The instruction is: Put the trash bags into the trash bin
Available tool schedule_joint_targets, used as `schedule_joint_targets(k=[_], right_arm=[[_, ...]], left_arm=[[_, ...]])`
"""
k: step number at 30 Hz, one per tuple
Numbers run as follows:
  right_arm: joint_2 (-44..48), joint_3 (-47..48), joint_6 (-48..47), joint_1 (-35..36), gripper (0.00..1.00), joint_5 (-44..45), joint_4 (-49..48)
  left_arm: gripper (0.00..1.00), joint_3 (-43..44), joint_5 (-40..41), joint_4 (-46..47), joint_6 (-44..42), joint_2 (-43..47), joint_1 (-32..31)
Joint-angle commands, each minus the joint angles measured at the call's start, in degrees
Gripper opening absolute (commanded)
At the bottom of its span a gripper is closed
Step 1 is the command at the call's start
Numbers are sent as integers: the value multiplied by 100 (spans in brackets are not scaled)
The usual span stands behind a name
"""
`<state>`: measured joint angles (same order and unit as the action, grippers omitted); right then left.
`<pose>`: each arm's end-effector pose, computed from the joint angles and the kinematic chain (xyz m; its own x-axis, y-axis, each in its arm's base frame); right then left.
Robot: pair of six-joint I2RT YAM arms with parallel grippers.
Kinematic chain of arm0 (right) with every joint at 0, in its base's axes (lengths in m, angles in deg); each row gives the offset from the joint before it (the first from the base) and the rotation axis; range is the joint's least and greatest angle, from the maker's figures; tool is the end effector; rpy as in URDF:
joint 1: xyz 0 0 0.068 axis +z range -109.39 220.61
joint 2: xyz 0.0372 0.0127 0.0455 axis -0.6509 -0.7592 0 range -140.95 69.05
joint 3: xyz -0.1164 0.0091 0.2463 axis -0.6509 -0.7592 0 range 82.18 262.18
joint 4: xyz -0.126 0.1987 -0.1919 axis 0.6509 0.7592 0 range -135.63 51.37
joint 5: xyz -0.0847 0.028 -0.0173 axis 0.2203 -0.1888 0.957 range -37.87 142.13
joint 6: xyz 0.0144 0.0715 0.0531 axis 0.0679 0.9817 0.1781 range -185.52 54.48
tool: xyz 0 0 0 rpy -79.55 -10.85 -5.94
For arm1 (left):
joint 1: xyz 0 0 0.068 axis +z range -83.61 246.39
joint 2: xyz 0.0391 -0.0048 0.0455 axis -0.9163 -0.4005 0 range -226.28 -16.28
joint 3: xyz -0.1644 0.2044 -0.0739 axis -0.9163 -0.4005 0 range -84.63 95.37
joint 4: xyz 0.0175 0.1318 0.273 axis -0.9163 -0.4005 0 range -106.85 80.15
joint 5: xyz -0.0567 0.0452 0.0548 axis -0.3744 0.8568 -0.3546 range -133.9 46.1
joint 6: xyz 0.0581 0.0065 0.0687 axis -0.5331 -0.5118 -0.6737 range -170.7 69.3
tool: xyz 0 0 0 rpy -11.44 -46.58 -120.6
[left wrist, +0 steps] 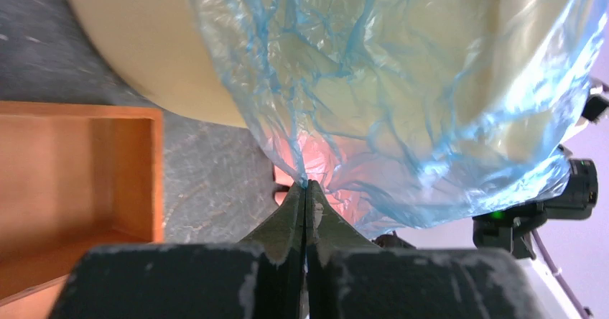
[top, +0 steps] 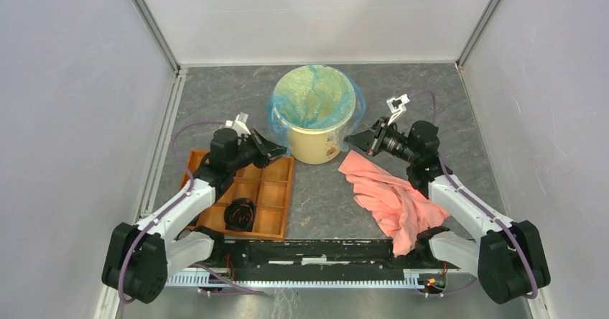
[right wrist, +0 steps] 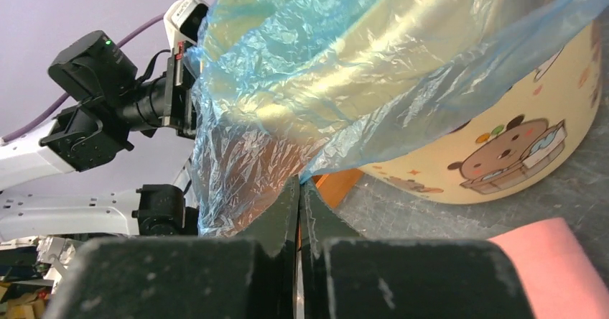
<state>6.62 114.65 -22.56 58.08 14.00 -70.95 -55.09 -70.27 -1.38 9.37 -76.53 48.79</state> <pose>0.2861 0.1422 0.2435 -0.6175 0.3676 -0.6954 -0.5499 0.4305 0.7158 0.2791 -0.1260 0.1909 -0.7543 -0.5753 -0.3163 0.0182 0.4632 -0.8861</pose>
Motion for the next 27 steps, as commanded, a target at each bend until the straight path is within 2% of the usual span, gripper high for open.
schedule_joint_targets(k=[1, 5, 12, 17, 21, 24, 27], right_arm=[[-8, -311, 56, 241, 0, 516, -597], [-183, -583, 78, 496, 0, 929, -866], [-769, -794, 403, 1079, 0, 1515, -1772], [-980, -944, 621, 1489, 0, 2467, -1992], [-1206, -995, 827, 1876, 0, 2864, -2348], [-1275, -932, 709, 2094, 3, 3045, -2246], [-1415, -858, 617, 2227, 3, 3130, -2098]], left_arm=[[2, 44, 512, 754, 467, -112, -687], [2, -197, 1041, 944, 680, -109, -1040], [2, -273, 1226, 1613, 965, -694, -1421], [2, -387, 1627, 1856, 1069, -875, -1519], [2, -332, 1531, 2153, 1170, -1143, -1681], [2, -224, 1669, 2057, 1003, -1125, -1885], [3, 75, 2110, 1372, 598, -1064, -2210]])
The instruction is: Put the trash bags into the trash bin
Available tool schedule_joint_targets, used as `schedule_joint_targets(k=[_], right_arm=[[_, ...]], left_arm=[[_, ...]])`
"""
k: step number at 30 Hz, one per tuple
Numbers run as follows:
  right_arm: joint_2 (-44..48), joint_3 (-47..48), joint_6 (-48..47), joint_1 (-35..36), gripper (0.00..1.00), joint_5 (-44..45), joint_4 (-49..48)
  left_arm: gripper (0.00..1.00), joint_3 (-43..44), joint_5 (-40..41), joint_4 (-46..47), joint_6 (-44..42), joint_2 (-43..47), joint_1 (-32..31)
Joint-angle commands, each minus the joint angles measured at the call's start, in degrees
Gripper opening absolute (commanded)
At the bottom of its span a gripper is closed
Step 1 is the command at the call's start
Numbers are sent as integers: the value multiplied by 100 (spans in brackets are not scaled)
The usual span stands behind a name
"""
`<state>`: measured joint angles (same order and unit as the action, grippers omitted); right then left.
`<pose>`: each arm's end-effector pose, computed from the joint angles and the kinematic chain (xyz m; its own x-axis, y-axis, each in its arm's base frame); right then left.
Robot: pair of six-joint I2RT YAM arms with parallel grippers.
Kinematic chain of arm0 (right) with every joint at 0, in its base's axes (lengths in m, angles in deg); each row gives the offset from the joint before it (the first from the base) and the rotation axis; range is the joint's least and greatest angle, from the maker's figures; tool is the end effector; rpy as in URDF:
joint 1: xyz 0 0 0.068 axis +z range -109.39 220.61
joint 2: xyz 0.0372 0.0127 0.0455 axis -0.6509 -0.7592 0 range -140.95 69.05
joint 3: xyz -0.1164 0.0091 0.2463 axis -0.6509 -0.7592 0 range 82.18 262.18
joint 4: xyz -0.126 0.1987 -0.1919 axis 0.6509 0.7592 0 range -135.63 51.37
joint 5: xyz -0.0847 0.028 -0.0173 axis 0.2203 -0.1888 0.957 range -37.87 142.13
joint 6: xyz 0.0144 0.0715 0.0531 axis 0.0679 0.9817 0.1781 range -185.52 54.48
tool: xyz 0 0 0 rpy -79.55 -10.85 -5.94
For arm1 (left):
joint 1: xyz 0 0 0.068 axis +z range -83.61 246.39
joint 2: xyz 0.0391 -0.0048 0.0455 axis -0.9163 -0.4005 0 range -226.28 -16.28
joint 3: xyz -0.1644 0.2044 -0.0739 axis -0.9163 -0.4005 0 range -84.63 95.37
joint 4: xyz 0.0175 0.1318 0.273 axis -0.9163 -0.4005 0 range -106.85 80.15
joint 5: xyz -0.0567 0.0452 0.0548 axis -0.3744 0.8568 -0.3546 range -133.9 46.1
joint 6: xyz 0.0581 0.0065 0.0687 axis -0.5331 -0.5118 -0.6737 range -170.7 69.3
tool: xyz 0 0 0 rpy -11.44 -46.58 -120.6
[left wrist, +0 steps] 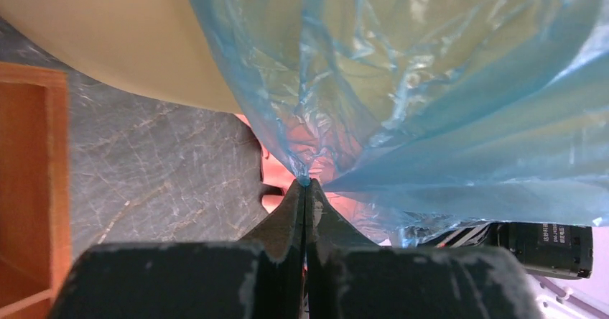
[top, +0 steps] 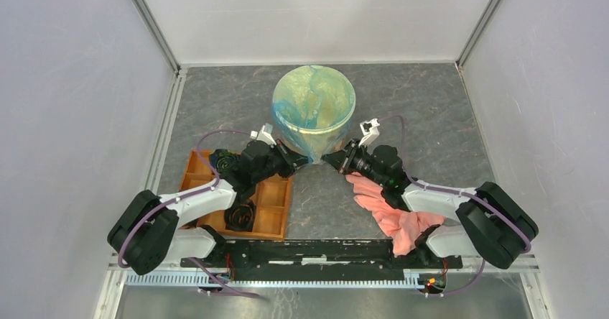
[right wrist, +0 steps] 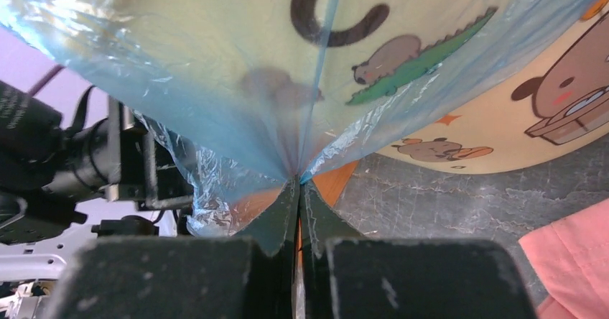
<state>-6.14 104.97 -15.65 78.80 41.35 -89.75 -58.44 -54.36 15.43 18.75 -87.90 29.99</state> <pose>0.2487 0.2148 0.1535 -0.6486 0.4453 -0.6173 -0.3987 0.4921 0.7739 0.2544 -0.2057 0.1468 -0.7721 -0.5748 -0.2711 -0.0065 0.4337 -0.9010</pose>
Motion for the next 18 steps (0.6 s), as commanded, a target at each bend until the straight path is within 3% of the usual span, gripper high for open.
schedule_joint_targets(k=[1, 11, 18], right_arm=[[-213, 136, -82, 188, 4, 394, -235], [-451, 446, -388, 484, 16, 674, -121], [552, 223, -924, 401, 41, 1410, 1072]], left_arm=[[3, 397, 602, -334, -363, 90, -373], [17, 321, 542, -219, -310, 52, -394], [35, 123, 1579, -1810, -685, 1064, -377]])
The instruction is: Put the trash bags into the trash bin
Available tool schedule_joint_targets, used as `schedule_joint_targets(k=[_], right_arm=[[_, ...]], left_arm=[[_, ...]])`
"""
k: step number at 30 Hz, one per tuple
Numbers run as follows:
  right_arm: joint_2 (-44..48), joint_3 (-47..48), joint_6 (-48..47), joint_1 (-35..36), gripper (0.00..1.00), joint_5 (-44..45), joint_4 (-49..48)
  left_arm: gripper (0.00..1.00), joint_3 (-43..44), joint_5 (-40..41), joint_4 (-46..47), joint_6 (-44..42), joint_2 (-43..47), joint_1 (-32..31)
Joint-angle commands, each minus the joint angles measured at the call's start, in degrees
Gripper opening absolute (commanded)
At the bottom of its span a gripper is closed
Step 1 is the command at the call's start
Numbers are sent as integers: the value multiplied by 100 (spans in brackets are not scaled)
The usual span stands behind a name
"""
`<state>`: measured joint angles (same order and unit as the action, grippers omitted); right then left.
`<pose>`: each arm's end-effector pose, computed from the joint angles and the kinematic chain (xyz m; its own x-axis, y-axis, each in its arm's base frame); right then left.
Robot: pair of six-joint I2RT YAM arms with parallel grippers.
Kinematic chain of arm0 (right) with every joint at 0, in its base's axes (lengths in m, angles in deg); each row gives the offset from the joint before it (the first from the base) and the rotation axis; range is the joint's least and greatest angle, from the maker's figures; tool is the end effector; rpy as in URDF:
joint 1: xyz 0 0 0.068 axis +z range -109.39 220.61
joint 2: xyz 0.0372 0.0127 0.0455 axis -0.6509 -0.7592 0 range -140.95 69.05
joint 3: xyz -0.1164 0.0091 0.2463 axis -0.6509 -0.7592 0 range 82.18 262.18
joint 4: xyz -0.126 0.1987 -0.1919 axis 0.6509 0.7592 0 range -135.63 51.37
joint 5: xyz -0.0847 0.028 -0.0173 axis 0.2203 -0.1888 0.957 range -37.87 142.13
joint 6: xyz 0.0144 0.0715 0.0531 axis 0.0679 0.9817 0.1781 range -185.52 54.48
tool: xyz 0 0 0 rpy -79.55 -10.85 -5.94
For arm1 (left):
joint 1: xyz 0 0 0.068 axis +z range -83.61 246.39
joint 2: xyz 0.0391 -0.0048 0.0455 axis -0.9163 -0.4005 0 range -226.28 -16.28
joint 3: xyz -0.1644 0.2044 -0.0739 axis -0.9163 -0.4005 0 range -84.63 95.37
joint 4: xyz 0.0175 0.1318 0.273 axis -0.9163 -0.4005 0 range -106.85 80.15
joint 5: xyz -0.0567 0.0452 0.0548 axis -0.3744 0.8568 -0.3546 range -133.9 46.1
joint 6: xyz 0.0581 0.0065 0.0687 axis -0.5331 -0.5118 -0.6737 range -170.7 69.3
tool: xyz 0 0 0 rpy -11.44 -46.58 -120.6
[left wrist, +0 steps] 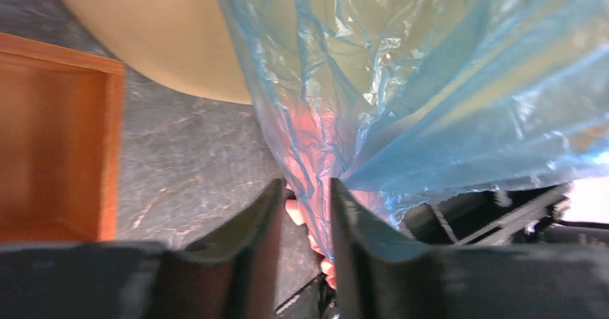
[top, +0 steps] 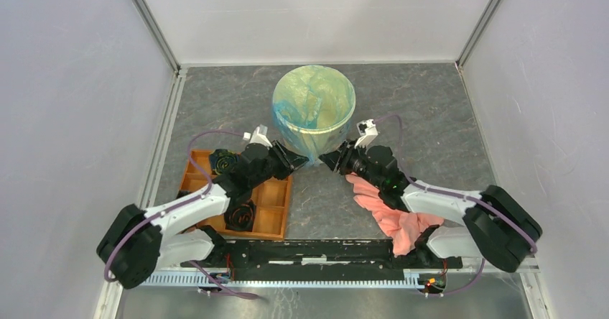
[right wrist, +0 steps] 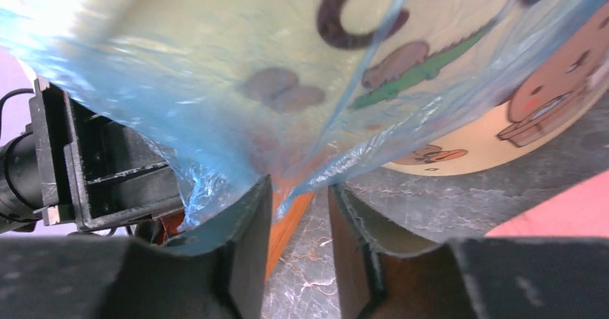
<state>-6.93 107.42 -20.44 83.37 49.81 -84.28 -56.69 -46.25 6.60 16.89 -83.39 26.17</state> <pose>0.2451 0.2311 0.1507 -0.6095 0.3999 -0.6845 -0.3907 0.5998 0.6983 0.2441 -0.2107 0.1604 -0.7355 -0.5877 -0.3371 -0.0156 0.5120 -0.8588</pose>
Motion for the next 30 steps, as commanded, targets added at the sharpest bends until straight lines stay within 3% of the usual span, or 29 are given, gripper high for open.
schedule_joint_targets(k=[1, 4, 8, 13, 17, 20, 23, 25, 30], right_arm=[[729, -12, -512, -87, 45, 601, 772], [1025, 47, -697, -239, 57, 667, 1377], [1638, -69, -1100, -631, 71, 687, 2196], [2385, 192, -2390, -859, 77, 1099, 3562], [2523, 1031, -3508, -864, 85, 1272, 4400], [1885, 2444, -4037, -849, 74, 1053, 5157], [1206, 3700, -4248, -806, 71, 1004, 5524], [798, 4338, -4383, -766, 71, 981, 5605], [-839, 6563, -4764, -455, 64, 649, 6390]], left_arm=[[42, -77, 859, -1114, -518, 738, 8], [64, -122, 991, -1584, -545, 1033, 53], [80, -12, 1129, -2388, -749, 1526, 101], [85, 305, 1262, -3478, -1115, 2215, 112], [90, 743, 1516, -3950, -1532, 2588, 119], [91, 1410, 2118, -4283, -2047, 2339, 190], [89, 2084, 2377, -4595, -2511, 1777, 513], [86, 2228, 1986, -4528, -2738, 1574, 1073], [76, 1780, -347, -3481, -2724, 1343, 2864]])
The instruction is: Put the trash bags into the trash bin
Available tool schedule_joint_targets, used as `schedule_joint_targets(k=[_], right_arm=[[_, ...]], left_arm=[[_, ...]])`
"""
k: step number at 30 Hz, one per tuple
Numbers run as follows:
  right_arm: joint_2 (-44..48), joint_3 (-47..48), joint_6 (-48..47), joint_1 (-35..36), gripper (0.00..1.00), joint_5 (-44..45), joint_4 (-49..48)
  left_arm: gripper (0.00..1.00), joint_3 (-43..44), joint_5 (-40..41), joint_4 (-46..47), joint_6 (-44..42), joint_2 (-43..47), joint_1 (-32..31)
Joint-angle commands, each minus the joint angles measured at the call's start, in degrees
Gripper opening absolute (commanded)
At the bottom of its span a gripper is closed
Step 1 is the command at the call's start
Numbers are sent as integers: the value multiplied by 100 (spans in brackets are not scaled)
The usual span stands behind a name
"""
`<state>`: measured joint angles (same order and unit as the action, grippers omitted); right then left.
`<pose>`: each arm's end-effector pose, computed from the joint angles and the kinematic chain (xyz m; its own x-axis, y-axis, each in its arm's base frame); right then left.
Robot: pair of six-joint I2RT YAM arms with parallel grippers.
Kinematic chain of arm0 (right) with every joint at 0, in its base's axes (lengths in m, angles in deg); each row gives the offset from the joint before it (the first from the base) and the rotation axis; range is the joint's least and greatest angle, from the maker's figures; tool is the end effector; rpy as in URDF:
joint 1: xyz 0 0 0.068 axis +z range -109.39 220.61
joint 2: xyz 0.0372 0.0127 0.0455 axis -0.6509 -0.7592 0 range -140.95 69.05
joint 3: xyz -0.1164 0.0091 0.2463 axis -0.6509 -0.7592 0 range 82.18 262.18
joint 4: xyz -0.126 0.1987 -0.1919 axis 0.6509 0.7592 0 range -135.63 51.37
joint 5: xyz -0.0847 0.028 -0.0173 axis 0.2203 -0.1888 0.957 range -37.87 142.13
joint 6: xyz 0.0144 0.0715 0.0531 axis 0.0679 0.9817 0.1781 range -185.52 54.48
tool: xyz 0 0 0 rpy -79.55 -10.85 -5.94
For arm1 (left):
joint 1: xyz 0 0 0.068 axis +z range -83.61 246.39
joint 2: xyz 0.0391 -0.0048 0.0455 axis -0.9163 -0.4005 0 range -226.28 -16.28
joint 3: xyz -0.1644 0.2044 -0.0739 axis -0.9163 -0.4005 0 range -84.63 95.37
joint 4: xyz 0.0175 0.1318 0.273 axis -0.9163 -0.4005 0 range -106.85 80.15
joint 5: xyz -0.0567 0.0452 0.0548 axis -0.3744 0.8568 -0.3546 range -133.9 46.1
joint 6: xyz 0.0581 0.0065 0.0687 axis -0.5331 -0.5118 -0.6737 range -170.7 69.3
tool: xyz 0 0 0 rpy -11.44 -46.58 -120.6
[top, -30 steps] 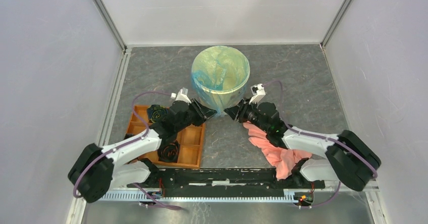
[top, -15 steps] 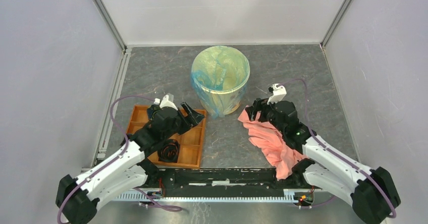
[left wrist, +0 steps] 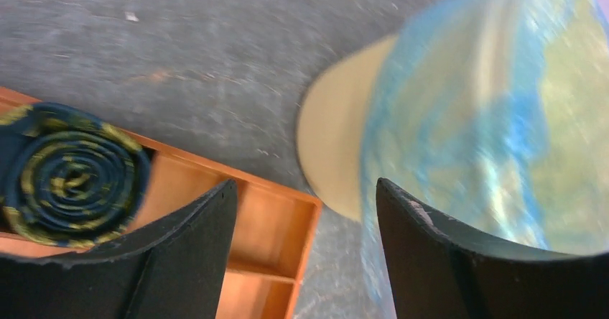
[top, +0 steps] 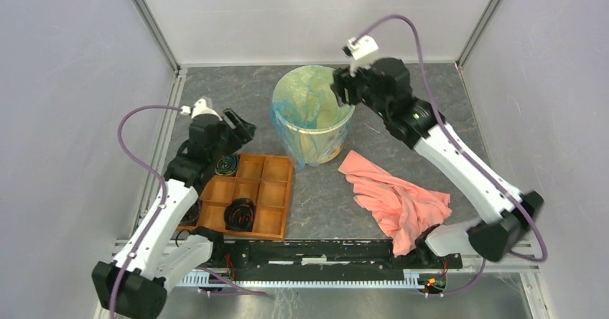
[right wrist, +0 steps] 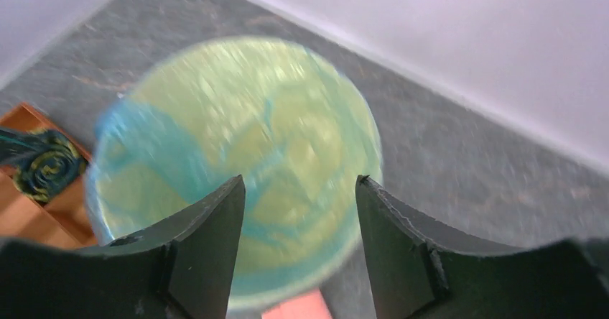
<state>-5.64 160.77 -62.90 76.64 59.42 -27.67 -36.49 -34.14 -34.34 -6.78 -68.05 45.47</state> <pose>0.3170 0.2179 0.4100 -0.2184 -0.1029 -0.9704 -0.4745 0.8802 0.0134 0.2711 -0.0890 0.2899 -0.4642 -0.5544 -0.6908 -0.1525 0.8183 -0.5543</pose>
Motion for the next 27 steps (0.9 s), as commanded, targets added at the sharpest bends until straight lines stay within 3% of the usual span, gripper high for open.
schedule_joint_targets(k=[1, 4, 7, 9, 13, 18, 22, 27], right_arm=[[-1407, 1686, -520, 263, 59, -329, 964], [-2580, 3173, -507, 376, 41, -127, 1673], [-3380, 4011, -520, 442, 27, 244, 2245], [-3611, 4059, -566, 526, 18, 780, 2345], [-3707, 3513, -617, 648, 13, 1506, 2148], [-4122, 3452, -528, 754, 12, 1419, 1699], [-4481, 3445, -272, 792, 13, 554, 857], [-4449, 2914, 762, 791, 14, -627, -807]], left_arm=[[74, -305, -1926, 895, -248, -299, 1054], [66, -519, -2641, 1801, 233, -708, 1095], [58, -631, -2966, 2338, 479, -994, 1091], [56, -686, -3096, 2578, 576, -1156, 1078], [52, -881, -3259, 2955, 731, -1422, 946], [49, -1262, -3238, 3664, 1124, -1846, 560], [46, -1150, -3030, 3887, 1173, -2281, 104], [42, -1156, -2792, 3973, 1234, -2408, -86]])
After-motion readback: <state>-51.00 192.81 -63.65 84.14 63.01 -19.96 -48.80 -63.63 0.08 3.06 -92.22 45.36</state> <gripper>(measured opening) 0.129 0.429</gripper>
